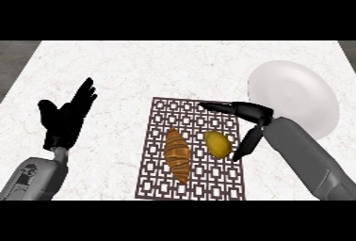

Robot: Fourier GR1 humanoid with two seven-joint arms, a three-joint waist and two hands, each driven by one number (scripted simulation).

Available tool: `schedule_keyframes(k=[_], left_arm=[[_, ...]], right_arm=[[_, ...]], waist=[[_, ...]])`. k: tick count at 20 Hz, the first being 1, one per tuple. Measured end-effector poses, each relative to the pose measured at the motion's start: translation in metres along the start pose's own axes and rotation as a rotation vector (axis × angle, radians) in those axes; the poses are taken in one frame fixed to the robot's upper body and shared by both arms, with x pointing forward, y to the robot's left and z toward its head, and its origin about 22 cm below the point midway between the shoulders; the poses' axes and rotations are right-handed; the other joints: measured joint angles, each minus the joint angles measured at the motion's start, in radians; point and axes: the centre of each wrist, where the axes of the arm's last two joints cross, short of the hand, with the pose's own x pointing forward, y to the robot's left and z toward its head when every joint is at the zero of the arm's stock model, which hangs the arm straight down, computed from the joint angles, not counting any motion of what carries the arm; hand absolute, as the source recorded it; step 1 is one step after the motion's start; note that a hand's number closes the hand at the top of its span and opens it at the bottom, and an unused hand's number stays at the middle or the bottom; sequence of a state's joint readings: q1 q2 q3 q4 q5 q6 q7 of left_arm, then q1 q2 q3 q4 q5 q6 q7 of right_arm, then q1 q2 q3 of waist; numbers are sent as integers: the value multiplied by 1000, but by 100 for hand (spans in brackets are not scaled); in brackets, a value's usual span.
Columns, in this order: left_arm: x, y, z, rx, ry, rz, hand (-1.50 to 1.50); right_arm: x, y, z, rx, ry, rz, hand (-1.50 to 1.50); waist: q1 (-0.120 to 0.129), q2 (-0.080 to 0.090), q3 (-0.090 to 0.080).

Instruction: Pick the lemon from the placemat and place it in the plate

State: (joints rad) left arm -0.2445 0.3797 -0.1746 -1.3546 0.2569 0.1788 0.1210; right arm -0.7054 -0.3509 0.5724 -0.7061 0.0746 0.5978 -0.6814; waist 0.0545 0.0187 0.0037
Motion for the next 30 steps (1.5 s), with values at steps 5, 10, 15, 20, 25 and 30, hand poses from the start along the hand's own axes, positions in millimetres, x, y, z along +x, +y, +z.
schedule_keyframes(k=[5,10,15,20,25,30], left_arm=[[-3,3,0,6,5,3,0],[-7,5,6,13,6,0,0],[-7,14,6,18,8,0,0],[-4,9,5,20,11,3,0],[-5,10,5,20,15,1,0],[-4,8,3,29,12,3,0]], right_arm=[[2,-1,-13,62,13,66,-150],[-2,6,-26,93,17,99,-150],[-6,15,-40,121,16,122,-150],[-5,14,-51,151,21,159,-150],[-8,28,-61,223,-5,208,150],[-7,35,-66,247,-71,236,150]], waist=[[-3,-1,-1],[-5,-4,-1],[-16,-6,-2],[-18,-8,-3],[-23,-10,-4],[-25,-10,-3]])
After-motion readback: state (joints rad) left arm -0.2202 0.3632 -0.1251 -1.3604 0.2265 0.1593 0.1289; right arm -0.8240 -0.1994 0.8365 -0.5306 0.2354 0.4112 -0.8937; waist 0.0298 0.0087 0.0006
